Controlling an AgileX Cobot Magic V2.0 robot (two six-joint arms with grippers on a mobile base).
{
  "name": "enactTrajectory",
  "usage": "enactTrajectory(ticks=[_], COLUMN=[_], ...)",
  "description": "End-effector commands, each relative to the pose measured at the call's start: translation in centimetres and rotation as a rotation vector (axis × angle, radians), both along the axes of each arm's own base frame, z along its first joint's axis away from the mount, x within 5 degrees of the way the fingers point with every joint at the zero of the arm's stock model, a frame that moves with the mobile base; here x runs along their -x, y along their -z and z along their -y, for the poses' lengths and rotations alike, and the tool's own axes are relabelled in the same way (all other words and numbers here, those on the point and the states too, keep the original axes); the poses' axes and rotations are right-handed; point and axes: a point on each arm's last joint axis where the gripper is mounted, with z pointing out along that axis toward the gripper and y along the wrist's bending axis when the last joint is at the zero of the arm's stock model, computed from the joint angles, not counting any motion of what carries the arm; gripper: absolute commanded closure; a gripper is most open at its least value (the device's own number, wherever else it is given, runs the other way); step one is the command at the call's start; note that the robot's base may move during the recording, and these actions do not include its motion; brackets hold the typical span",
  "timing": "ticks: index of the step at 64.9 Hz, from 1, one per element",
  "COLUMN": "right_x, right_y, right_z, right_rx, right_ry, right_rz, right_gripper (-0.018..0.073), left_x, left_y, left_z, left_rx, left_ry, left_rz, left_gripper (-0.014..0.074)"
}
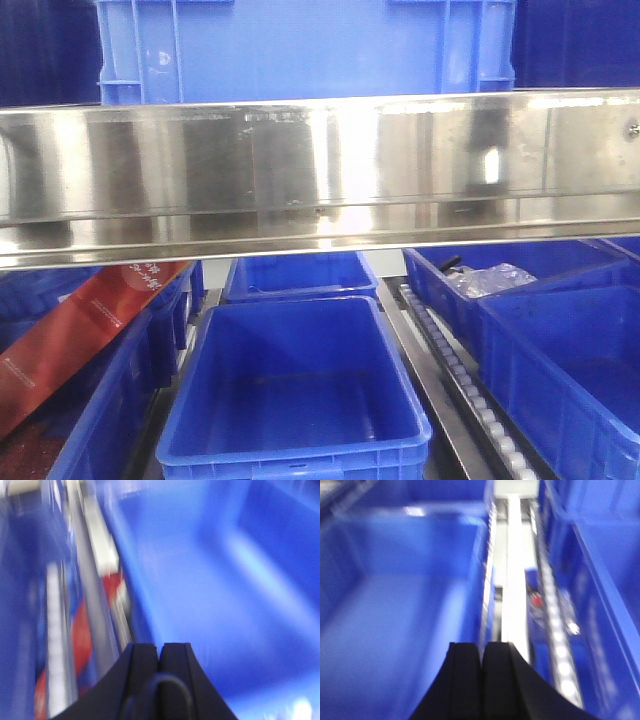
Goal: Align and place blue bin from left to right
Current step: 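Open both grippers to release the bin rims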
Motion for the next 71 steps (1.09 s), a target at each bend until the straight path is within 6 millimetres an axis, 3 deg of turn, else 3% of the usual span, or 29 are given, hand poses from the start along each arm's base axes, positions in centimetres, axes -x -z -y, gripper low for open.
enactTrajectory(ticks=[1,11,22,37,48,54,61,71], right_x=[2.0,6.8,12.4,19.0,21.9,22.9,23.4,23.5], right_y=[0.4,2.4,6.4,14.7,19.3,21.1,22.1,22.1], right_z=[0.5,1.2,1.9,2.8,3.2,3.3,3.4,3.4], right_rx=[0.014,0.023,0.023,0.013,0.003,-0.002,-0.005,-0.007], right_ry=[0.010,0.000,-0.006,-0.010,-0.010,-0.010,-0.010,-0.010], right_rz=[0.059,0.158,0.234,0.319,0.387,0.423,0.450,0.463], right_gripper=[0.0629,0.0629,0.0629,0.0629,0.0629,0.0629,0.0629,0.0629], left_x=[1.9,6.5,11.6,17.4,19.6,20.4,20.9,21.1], left_y=[1.0,2.6,5.4,11.8,16.4,17.9,18.9,19.0], left_z=[-0.4,-1.5,-2.9,-4.4,-5.0,-5.1,-5.3,-5.3], left_rx=[0.016,0.065,0.098,0.127,0.134,0.166,0.170,0.172], left_ry=[0.024,0.065,0.095,0.120,0.132,0.133,0.136,0.136], left_rz=[0.052,0.213,0.362,0.449,0.477,0.485,0.502,0.508], left_gripper=[0.0707,0.0707,0.0707,0.0707,0.0707,0.0707,0.0707,0.0707])
